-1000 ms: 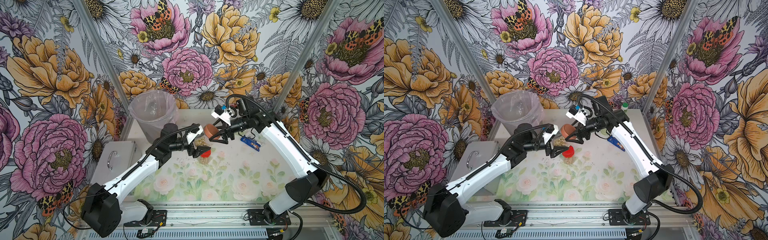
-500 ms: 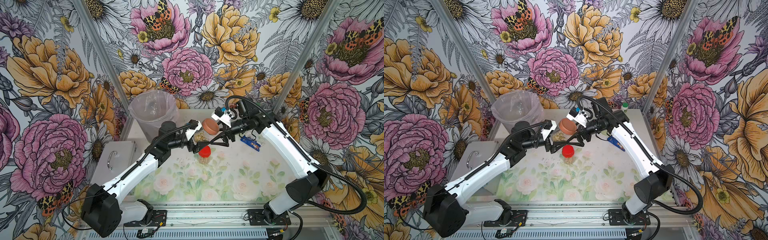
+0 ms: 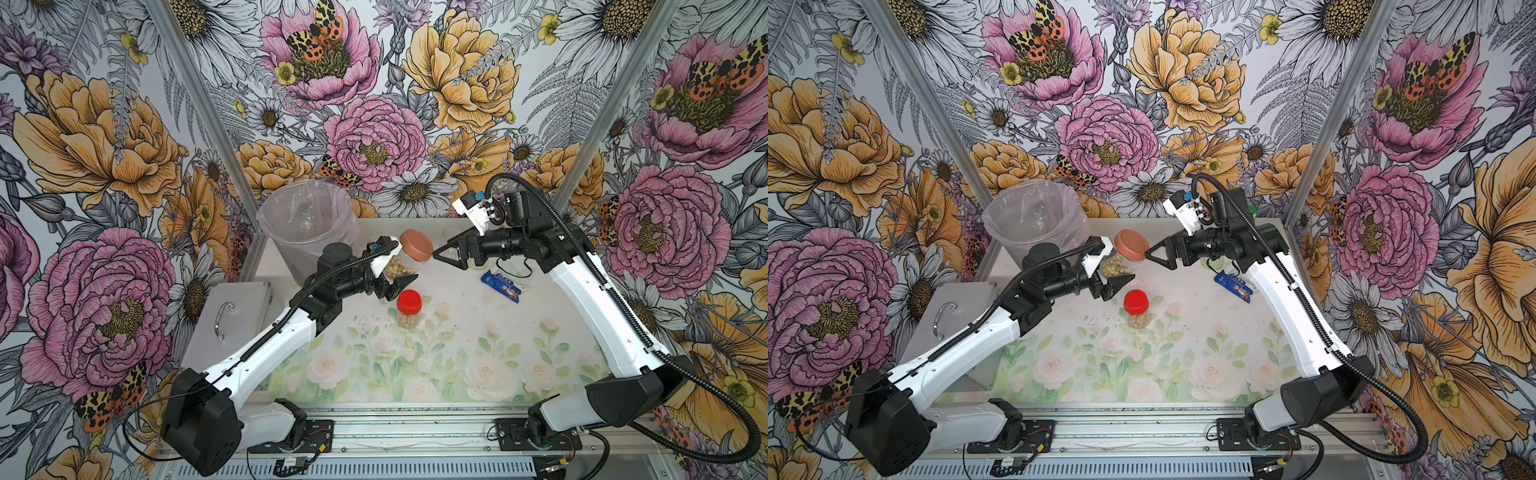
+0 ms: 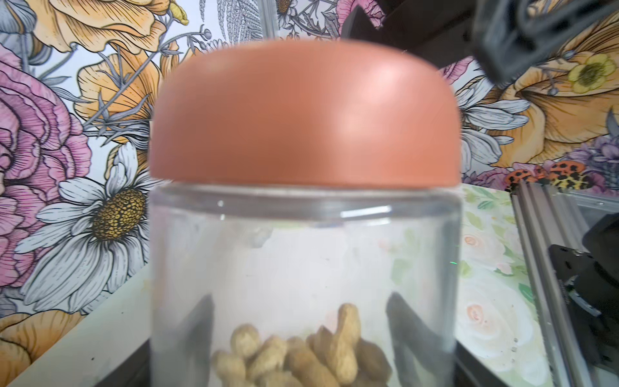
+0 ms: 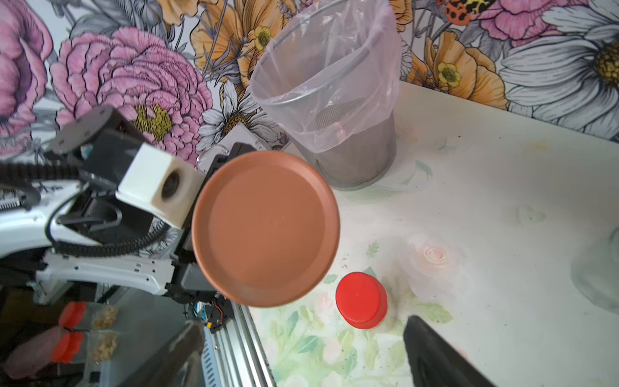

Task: Empty moldy peanuts from jars
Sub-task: Unscrew the lid from the jar.

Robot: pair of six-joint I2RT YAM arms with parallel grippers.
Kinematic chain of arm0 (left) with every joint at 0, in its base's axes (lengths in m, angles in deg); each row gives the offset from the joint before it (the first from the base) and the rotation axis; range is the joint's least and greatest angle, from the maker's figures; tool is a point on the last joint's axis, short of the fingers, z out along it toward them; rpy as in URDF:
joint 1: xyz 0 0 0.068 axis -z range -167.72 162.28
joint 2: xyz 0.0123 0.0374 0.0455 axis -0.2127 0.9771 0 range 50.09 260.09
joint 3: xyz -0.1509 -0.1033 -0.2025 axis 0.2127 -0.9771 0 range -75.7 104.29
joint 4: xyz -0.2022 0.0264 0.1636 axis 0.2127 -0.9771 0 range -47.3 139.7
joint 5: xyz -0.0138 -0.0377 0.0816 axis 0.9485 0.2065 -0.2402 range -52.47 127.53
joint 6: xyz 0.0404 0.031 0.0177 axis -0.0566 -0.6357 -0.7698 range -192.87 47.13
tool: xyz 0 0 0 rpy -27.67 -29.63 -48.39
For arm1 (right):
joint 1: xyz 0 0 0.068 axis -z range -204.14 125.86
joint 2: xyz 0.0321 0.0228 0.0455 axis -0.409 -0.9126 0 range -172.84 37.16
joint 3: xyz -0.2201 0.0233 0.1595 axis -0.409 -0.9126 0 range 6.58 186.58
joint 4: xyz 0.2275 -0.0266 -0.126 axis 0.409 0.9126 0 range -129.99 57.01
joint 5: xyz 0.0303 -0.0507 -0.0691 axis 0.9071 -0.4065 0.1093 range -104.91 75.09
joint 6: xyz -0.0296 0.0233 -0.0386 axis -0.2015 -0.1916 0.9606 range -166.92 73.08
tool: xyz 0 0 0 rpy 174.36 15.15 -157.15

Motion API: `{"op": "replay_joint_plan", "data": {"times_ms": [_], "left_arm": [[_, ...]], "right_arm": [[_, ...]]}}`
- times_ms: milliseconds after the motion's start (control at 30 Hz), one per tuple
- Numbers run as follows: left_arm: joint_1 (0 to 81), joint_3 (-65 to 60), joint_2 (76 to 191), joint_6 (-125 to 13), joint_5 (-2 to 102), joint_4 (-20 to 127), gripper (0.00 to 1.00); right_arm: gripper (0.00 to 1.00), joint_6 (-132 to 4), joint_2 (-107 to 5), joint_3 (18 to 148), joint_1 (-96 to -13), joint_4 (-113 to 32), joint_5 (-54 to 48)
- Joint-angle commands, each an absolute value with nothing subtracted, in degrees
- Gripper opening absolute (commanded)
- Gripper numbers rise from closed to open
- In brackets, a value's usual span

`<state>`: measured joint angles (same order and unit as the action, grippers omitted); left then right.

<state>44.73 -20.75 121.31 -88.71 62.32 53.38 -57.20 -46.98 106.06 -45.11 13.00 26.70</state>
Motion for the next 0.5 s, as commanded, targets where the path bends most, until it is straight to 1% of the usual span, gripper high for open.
{"op": "replay_joint_plan", "data": {"times_ms": [0, 100, 233, 467], "left_arm": [[47.0, -20.7, 119.0, -92.4, 54.1, 59.5, 0.17], [48.6, -20.8, 119.4, -94.6, 50.2, 59.7, 0.18], [49.3, -20.6, 120.3, -96.0, 47.9, 59.7, 0.17], [49.3, -20.4, 120.7, -96.7, 47.6, 59.4, 0.17]], "right_arm": [[0.95, -74.8, -46.5, 109.6, -48.5, 8.5, 16.3], [0.98, -79.1, -47.2, 111.4, -50.5, 8.0, 11.7], [1.00, -81.5, -47.9, 112.0, -51.7, 6.5, 9.1], [1.00, -80.9, -50.4, 111.7, -52.7, 6.5, 9.2]]}}
